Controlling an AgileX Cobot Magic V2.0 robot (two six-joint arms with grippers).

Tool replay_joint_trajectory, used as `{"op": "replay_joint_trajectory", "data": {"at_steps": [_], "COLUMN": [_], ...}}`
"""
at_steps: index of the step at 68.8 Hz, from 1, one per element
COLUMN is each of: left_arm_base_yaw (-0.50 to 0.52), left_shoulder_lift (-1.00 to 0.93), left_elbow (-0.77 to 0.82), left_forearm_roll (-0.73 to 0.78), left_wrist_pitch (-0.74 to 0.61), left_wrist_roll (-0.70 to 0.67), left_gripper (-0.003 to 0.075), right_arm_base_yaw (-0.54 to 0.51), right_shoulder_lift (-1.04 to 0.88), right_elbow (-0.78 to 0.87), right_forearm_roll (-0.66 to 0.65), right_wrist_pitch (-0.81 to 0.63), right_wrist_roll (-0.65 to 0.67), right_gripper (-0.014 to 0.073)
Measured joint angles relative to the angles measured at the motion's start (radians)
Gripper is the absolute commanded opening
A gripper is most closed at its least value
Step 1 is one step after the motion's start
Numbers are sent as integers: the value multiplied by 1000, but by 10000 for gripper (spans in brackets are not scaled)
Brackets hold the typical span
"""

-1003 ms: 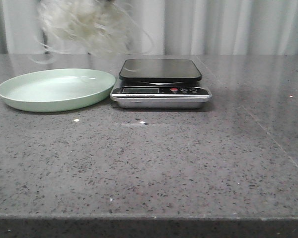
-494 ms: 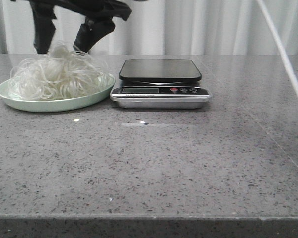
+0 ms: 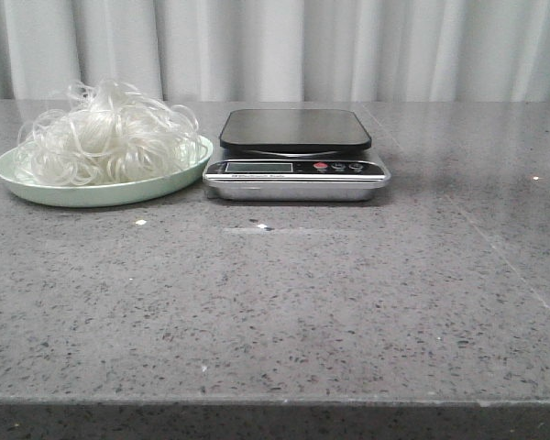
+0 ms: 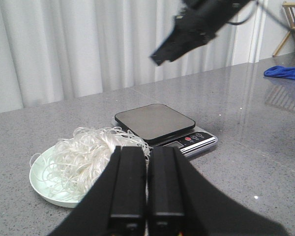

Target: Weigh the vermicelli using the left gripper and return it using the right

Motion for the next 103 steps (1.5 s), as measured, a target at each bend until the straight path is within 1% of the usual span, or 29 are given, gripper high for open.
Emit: {"op": "replay_joint_trajectory", "data": {"at_steps": [1, 2, 5, 6, 7, 8, 9, 14, 20, 30, 43, 54, 63, 69, 70, 71, 72, 73, 74, 75, 76, 77, 78, 79, 80, 82, 84, 88, 103], "left_arm_base_yaw": [0, 0, 0, 0, 0, 0, 0, 0, 0, 0, 0, 0, 0, 0, 0, 0, 0, 0, 0, 0, 0, 0, 0, 0, 0, 0, 0, 0, 0], "left_shoulder_lift": [0, 0, 0, 0, 0, 0, 0, 0, 0, 0, 0, 0, 0, 0, 0, 0, 0, 0, 0, 0, 0, 0, 0, 0, 0, 0, 0, 0, 0], "left_elbow": [0, 0, 0, 0, 0, 0, 0, 0, 0, 0, 0, 0, 0, 0, 0, 0, 0, 0, 0, 0, 0, 0, 0, 0, 0, 0, 0, 0, 0], "left_forearm_roll": [0, 0, 0, 0, 0, 0, 0, 0, 0, 2, 2, 2, 2, 2, 2, 2, 2, 2, 2, 2, 2, 2, 2, 2, 2, 2, 2, 2, 2], "left_wrist_pitch": [0, 0, 0, 0, 0, 0, 0, 0, 0, 0, 0, 0, 4, 15, 17, 17, 17, 17, 17, 17, 17, 17, 17, 17, 17, 17, 17, 17, 17], "left_wrist_roll": [0, 0, 0, 0, 0, 0, 0, 0, 0, 0, 0, 0, 0, 0, 0, 0, 0, 0, 0, 0, 0, 0, 0, 0, 0, 0, 0, 0, 0], "left_gripper": [134, 134, 134, 134, 134, 134, 134, 134, 134, 134, 134, 134, 134, 134, 134, 134, 134, 134, 134, 134, 134, 134, 134, 134, 134, 134, 134, 134, 134], "right_arm_base_yaw": [0, -9, -17, -26, -26, -34, -34, -56, -74, -77, -77, -77, -77, -77, -77, -77, -77, -77, -77, -77, -77, -77, -77, -77, -77, -77, -77, -77, -77], "right_shoulder_lift": [0, -48, -95, -154, -154, -201, -201, -349, -474, -679, -928, -1197, -1345, -1427, -1444, -1444, -1458, -1458, -1470, -1470, -1475, -1477, -1479, -1479, -1479, -1481, -1481, -1481, -1481], "right_elbow": [0, 67, 132, 194, 194, 268, 268, 434, 554, 718, 903, 1081, 1187, 1234, 1248, 1248, 1258, 1258, 1264, 1264, 1267, 1267, 1269, 1270, 1270, 1272, 1272, 1272, 1272], "right_forearm_roll": [0, 0, 0, 0, 0, 0, 0, 0, -5, -48, -57, -57, -57, -59, -59, -59, -59, -59, -59, -59, -61, -61, -63, -63, -65, -65, -65, -65, -65], "right_wrist_pitch": [0, -25, -61, -88, -88, -113, -113, -182, -221, -255, -317, -391, -418, -431, -433, -433, -437, -437, -441, -441, -442, -442, -444, -446, -448, -452, -451, -453, -429], "right_wrist_roll": [0, -1, -1, -1, -1, -1, -1, -1, -1, -1, -1, -1, -1, -8, -8, -8, -8, -8, -8, -8, -8, -8, -8, -8, -8, -8, -8, -8, -8], "right_gripper": [607, 607, 607, 607, 607, 607, 607, 607, 607, 607, 607, 607, 605, 538, 482, 482, 412, 412, 349, 349, 281, 265, 214, 198, 150, 122, 150, 164, 166]}}
